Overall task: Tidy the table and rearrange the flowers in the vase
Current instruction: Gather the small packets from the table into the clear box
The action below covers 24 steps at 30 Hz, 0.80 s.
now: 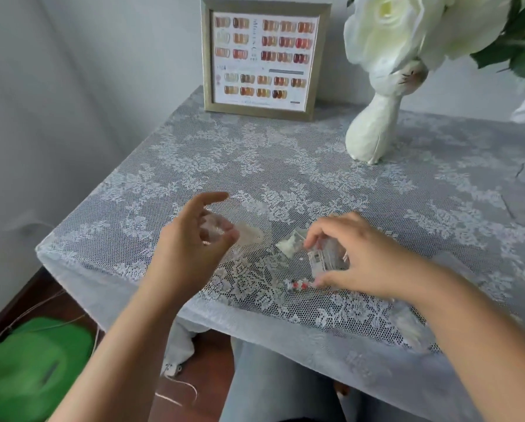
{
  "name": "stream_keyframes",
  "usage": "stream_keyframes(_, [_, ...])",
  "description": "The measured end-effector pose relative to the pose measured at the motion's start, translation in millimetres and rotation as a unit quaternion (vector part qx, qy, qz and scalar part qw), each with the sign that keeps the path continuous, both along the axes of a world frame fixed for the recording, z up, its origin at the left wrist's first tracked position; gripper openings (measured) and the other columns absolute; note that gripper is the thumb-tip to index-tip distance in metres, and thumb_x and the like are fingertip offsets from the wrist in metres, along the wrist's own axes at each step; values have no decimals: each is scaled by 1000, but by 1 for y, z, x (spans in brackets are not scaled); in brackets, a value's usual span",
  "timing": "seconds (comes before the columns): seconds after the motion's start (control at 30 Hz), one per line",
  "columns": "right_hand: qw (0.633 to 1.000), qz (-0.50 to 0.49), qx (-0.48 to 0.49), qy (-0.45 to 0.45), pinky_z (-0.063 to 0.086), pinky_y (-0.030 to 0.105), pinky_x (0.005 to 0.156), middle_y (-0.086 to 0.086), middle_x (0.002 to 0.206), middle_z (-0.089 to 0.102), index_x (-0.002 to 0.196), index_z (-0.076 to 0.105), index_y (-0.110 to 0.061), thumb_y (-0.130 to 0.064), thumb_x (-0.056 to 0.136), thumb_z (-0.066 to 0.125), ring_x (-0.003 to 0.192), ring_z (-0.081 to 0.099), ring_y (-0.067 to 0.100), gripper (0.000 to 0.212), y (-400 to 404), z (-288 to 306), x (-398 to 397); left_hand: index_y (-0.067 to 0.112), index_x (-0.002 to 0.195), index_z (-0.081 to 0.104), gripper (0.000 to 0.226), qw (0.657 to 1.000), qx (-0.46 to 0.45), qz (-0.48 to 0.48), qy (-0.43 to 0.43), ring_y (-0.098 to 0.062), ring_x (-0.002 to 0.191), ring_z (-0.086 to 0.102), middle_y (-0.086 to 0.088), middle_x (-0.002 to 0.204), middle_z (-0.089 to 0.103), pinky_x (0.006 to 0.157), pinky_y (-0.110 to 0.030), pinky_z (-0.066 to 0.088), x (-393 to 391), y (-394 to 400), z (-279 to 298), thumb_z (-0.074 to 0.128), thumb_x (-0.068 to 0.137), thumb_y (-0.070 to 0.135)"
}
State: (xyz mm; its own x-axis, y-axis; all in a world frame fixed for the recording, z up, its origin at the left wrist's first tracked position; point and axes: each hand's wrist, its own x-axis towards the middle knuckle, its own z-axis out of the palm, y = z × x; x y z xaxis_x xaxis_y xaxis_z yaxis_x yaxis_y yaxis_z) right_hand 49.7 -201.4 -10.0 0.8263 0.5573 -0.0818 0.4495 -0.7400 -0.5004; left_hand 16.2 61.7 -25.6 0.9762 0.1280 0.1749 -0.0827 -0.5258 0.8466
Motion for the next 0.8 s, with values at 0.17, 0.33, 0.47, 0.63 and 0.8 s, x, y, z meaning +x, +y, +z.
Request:
stream_keyframes(0.17, [993, -25, 110, -23, 48, 22, 72, -20, 94, 60, 91, 49, -48, -33, 74, 75, 88, 60, -4, 35, -7, 4, -9, 41, 106, 65, 32, 998, -52, 24, -41, 2, 57, 55, 18, 89, 73, 49, -15, 44, -4, -13, 7, 76, 83, 21])
stream_keyframes(0.33, [978, -53, 199, -19, 53, 37, 84, -21, 94, 68, 95, 66, -46, -32, 75, 74, 90, 65, 1, 26, -29, 10, -16, 35, 94, 71, 23, 994, -83, 3, -72, -17, 56, 58, 18, 90, 73, 55, -26, 52, -4, -41, 10, 74, 84, 15])
stream_keyframes(0.47, [964, -72, 248, -67, 51, 41, 85, -13, 87, 71, 90, 73, -39, -37, 72, 69, 89, 65, 13, 19, -62, 20, -22, 37, 96, 72, 23, 995, -71, -35, -62, -5, 85, 70, 22, 92, 73, 81, -40, 58, 0, -70, 15, 72, 85, 16])
stream_keyframes(0.63, [943, -127, 258, -167, 45, 21, 89, -16, 88, 72, 86, 71, -37, -38, 73, 66, 96, 63, 9, 13, -117, 31, -34, 36, 93, 73, 21, 992, -42, -85, -82, 7, 88, 66, 27, 90, 72, 77, -24, 55, 15, -120, 26, 69, 86, 16])
stream_keyframes(0.8, [919, -217, 237, -230, 43, 31, 99, -14, 99, 71, 86, 71, -32, -27, 75, 70, 104, 62, 12, 13, -180, 26, -49, 35, 93, 76, 15, 986, -24, -147, -75, 0, 88, 68, 20, 90, 74, 86, -35, 54, 26, -185, 34, 69, 87, 23])
